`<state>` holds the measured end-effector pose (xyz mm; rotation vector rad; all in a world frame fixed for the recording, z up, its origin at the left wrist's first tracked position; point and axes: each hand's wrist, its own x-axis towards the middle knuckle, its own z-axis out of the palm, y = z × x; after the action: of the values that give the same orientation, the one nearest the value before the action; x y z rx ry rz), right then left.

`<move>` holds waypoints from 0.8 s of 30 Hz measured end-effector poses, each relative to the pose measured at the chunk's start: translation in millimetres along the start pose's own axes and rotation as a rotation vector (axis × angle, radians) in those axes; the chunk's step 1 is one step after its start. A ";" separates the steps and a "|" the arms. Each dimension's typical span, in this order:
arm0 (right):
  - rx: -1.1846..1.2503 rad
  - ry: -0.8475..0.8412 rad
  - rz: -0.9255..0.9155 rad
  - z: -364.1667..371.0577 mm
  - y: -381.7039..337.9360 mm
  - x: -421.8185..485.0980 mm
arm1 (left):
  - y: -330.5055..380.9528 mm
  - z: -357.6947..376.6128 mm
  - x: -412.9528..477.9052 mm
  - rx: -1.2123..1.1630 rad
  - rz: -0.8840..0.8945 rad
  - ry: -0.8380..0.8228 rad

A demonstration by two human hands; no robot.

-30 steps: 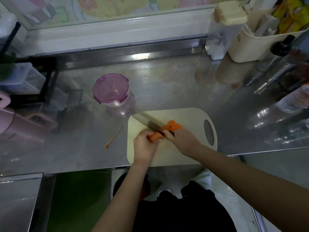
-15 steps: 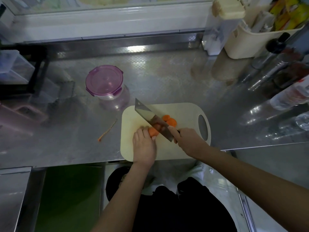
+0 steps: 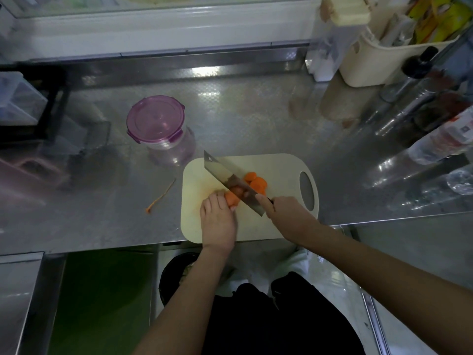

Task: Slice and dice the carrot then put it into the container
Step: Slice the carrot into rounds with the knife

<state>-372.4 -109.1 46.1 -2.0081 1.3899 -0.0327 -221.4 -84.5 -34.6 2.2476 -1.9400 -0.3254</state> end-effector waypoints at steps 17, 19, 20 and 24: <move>-0.620 -0.142 -0.101 -3.2 -10.9 2.5 | -0.3 7.6 0.4 0.030 0.000 0.124; -0.567 -0.083 -0.118 -0.3 -8.9 7.9 | 0.4 6.8 1.2 0.017 -0.007 0.106; -0.588 -0.077 -0.129 0.8 -10.4 9.4 | 0.7 6.6 1.3 0.015 -0.012 0.084; -0.582 -0.134 -0.116 2.6 -15.2 24.4 | 1.6 5.8 0.3 0.049 -0.015 0.047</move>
<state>-348.6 -125.1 43.9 -2.5036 1.2914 0.4980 -224.4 -84.9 -39.8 2.2799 -1.9292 -0.2274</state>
